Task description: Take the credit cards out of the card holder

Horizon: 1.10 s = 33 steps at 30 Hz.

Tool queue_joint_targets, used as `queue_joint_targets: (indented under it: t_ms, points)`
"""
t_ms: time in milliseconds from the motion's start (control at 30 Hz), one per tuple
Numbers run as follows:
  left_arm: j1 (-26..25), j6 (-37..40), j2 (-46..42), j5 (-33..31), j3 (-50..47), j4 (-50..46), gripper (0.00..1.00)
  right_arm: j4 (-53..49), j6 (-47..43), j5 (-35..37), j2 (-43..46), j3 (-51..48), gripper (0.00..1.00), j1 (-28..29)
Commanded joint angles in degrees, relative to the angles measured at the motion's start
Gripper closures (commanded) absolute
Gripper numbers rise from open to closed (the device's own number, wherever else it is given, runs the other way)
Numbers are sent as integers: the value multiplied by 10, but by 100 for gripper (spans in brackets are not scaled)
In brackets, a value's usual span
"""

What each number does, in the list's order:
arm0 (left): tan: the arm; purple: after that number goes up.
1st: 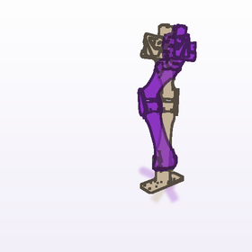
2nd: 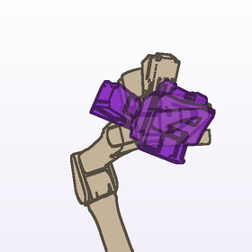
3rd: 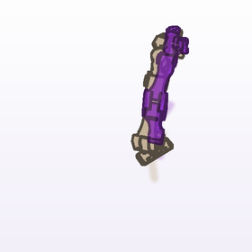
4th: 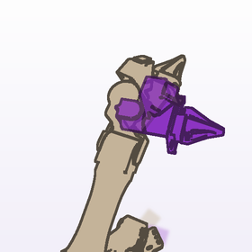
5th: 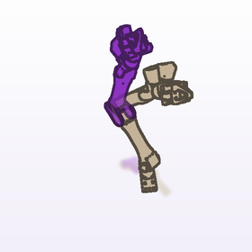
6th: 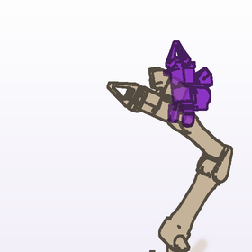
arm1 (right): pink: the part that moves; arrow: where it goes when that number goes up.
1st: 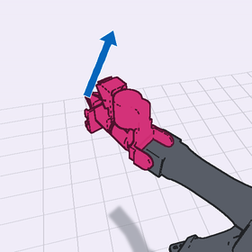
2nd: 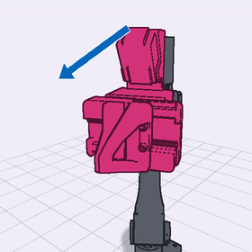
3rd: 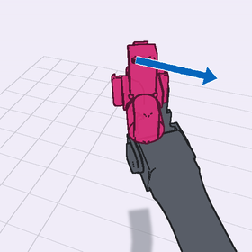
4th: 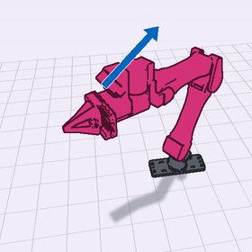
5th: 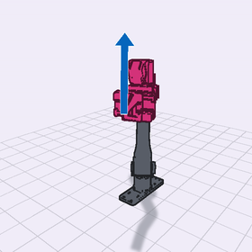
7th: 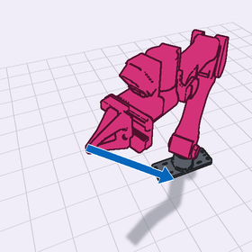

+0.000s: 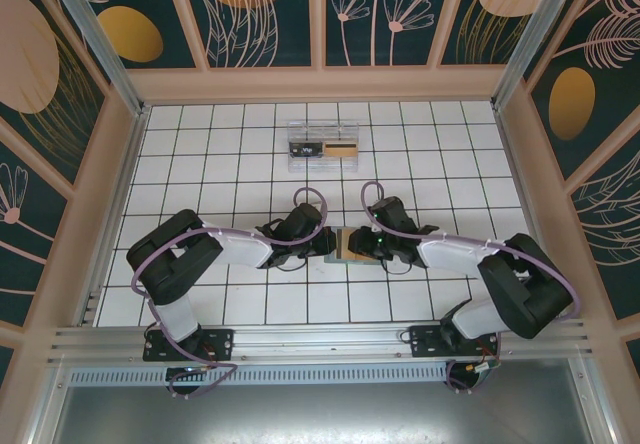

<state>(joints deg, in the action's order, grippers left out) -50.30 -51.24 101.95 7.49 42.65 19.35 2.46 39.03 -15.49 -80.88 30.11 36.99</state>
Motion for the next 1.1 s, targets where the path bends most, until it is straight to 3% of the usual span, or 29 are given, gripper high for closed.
queue_joint_targets:
  t_ms: [0,233,700,1067]
  points:
    - [-3,4,40,-22,-22,-102,92,-32,-15,26,-17,24,71,10]
    - [-2,4,38,-20,-25,-98,92,-56,-15,57,-29,37,70,26]
    - [-3,1,38,-15,-27,-91,92,29,3,-39,-1,1,75,1]
    - [-3,10,30,-35,-24,-113,92,-64,-53,46,-19,33,71,6]
